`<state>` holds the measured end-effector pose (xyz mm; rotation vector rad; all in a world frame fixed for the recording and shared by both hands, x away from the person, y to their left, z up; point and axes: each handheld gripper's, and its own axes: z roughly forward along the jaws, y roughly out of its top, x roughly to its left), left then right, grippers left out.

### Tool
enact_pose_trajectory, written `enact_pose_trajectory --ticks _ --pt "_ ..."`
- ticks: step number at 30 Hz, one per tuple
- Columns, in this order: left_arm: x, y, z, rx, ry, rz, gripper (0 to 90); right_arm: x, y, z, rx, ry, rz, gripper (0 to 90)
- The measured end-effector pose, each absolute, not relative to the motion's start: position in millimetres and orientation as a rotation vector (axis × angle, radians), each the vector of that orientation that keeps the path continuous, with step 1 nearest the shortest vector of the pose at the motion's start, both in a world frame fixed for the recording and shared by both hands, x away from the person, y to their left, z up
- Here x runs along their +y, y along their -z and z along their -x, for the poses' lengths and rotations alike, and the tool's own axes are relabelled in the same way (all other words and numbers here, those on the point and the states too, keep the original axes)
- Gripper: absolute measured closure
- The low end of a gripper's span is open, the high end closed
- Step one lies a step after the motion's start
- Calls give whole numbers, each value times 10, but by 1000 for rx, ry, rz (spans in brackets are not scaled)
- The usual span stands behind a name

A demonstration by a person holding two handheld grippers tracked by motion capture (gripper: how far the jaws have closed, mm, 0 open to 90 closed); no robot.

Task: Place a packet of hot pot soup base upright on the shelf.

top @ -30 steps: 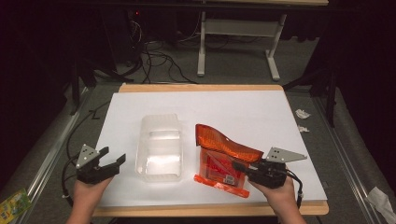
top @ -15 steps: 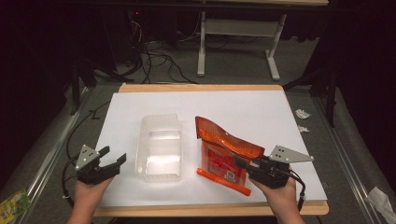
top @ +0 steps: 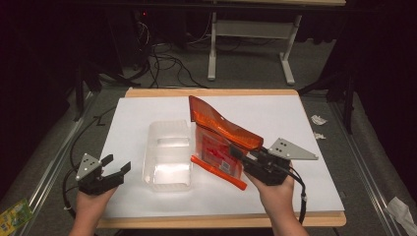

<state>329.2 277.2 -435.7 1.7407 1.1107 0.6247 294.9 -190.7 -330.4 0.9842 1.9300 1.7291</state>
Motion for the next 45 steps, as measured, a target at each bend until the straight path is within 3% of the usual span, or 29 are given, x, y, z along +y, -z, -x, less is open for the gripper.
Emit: enact_pose_trajectory --ticks 17,45 --pt "2821 4360 -3300 1123 -617 -1713 278 -998 3300 -3308 1915 -1745 -972 725" --pt "2815 4352 -3337 1119 -605 -1707 286 -458 3809 -3563 1940 -1680 -1061 724"
